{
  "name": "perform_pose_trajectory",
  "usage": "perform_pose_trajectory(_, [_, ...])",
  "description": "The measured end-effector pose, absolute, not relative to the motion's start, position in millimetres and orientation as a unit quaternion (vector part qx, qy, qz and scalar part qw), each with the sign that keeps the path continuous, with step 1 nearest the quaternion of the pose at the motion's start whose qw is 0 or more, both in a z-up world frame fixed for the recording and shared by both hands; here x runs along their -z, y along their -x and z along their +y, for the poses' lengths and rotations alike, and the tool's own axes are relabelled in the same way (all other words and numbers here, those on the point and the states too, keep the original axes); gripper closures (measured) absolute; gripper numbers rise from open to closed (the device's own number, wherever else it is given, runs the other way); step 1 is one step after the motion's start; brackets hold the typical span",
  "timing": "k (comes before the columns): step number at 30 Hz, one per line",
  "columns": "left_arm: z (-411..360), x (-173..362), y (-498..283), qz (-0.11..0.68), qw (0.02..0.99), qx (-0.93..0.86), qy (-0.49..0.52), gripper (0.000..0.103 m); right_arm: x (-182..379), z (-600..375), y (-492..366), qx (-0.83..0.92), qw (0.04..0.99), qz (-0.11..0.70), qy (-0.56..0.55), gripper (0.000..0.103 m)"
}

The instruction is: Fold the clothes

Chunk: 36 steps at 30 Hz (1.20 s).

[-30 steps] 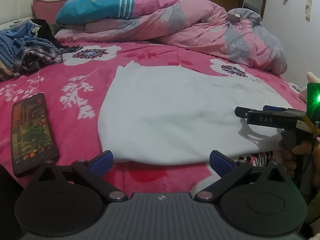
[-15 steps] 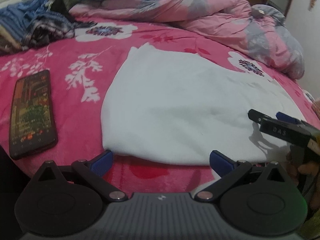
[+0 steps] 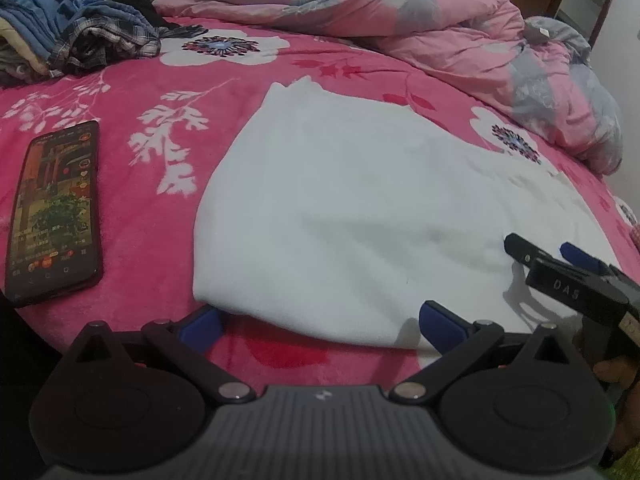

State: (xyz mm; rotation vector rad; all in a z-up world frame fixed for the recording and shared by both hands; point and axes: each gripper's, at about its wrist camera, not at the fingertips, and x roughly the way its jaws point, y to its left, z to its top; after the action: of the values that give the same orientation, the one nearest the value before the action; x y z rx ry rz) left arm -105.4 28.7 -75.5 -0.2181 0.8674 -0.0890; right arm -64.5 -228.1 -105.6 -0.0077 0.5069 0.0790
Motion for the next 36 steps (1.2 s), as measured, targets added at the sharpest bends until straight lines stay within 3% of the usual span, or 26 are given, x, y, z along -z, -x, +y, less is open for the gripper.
perform_pose_trajectory(36, [29.1,75.8,102.2,0.397,0.909,0.052,0.114,0.001,107.5,-224.5,65.3,-0.031,0.968,0.247,0.011,0.001])
